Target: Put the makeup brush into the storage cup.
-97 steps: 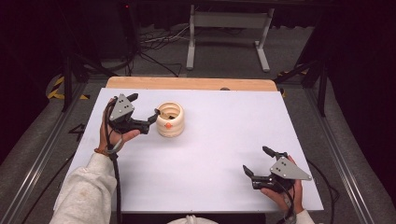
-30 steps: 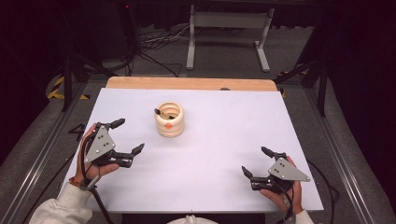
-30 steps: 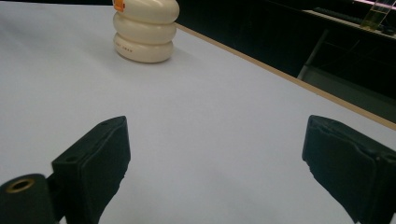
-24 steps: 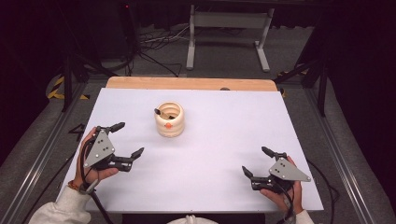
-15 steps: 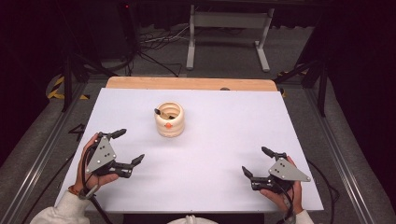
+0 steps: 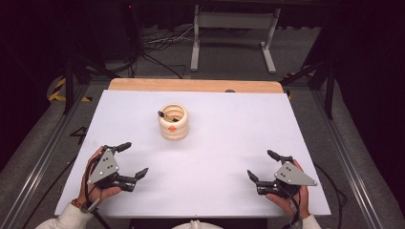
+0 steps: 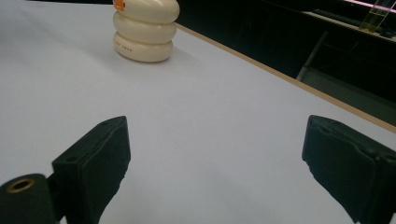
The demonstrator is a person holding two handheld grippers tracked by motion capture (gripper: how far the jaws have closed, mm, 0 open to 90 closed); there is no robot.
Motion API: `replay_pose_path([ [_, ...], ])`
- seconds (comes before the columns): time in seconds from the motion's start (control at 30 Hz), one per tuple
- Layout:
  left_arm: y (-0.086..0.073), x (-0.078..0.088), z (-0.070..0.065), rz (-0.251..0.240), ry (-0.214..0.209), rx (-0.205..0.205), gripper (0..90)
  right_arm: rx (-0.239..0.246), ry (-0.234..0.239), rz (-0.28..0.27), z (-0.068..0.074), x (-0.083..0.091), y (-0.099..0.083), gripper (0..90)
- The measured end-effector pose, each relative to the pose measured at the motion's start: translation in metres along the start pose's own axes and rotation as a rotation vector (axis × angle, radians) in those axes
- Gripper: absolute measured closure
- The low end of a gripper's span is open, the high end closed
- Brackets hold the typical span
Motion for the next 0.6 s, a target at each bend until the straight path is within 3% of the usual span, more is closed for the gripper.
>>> replay_pose_path([
  [0.23,-0.013,0.002,-0.003,0.039,-0.019,0.015,5.5,0.000,0.000,-0.001,-0.001,0.000,0.000,8.4],
  [0.6,-0.023,0.011,-0.009,0.041,0.000,0.064,5.8,0.000,0.002,0.006,-0.002,0.000,-0.002,8.7],
])
Point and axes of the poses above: each handheld gripper's, and its own axes: x roughly backward along the jaws, y roughly out of its top, z roughly to its left, the point moved 5 cm from there along -x, roughly forward along the jaws, and after that the axes turned 14 degrees about -z, right-handed, at the moved point
